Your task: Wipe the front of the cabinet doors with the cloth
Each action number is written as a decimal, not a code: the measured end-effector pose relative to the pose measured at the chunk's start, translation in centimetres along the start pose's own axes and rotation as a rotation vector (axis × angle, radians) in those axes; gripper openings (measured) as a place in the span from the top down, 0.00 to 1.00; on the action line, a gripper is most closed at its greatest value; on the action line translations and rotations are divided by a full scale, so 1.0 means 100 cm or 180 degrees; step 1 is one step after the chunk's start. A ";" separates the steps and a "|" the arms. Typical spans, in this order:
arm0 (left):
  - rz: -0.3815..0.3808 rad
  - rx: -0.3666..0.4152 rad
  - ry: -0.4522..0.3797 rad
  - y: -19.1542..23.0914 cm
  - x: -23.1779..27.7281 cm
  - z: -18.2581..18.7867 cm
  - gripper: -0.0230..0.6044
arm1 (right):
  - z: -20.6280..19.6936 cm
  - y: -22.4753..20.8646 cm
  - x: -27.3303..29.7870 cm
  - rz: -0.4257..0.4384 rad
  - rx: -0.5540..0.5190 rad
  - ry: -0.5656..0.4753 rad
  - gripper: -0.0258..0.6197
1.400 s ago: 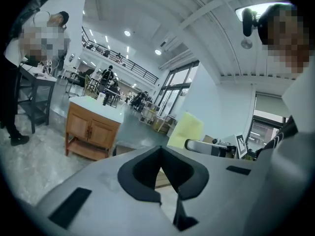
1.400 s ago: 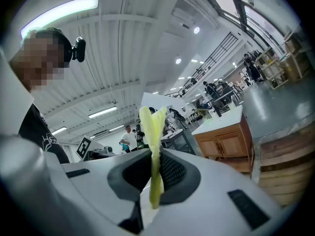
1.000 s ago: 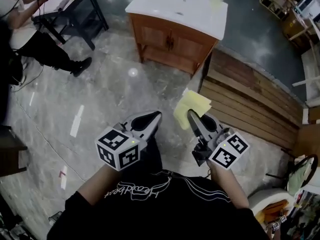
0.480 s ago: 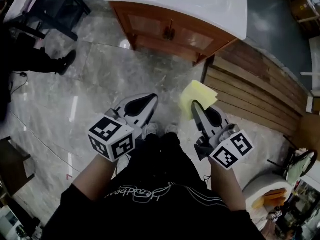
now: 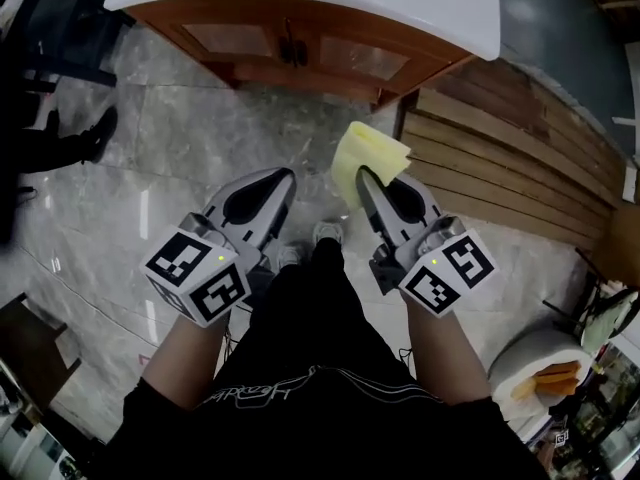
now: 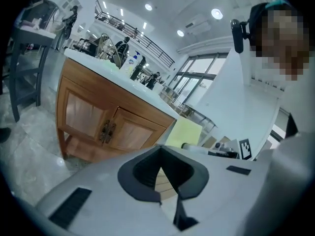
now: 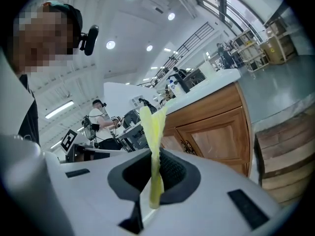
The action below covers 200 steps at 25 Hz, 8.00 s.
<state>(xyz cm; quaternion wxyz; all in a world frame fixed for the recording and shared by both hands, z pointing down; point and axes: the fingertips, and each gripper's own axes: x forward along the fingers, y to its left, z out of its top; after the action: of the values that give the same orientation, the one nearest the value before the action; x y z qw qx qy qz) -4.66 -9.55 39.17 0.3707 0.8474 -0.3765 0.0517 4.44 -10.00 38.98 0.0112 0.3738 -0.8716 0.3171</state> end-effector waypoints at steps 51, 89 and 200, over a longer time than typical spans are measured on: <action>-0.0003 -0.0398 0.0381 0.153 0.035 -0.008 0.95 | 0.003 -0.102 0.217 -0.0593 -0.0507 -0.0402 0.90; -0.0445 -0.0107 0.0931 0.084 0.093 -0.054 0.95 | 0.017 -0.184 0.118 -0.1235 -0.0288 -0.0771 0.90; -0.0444 -0.0221 0.1241 0.076 0.131 -0.102 0.95 | -0.038 -0.277 0.081 -0.1925 -0.0227 -0.0539 0.90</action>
<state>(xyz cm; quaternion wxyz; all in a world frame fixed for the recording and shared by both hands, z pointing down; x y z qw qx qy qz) 1.44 -13.97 55.77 0.4682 0.8321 -0.2397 0.1759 16.03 -27.49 59.21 0.0455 0.6405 -0.7293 0.2363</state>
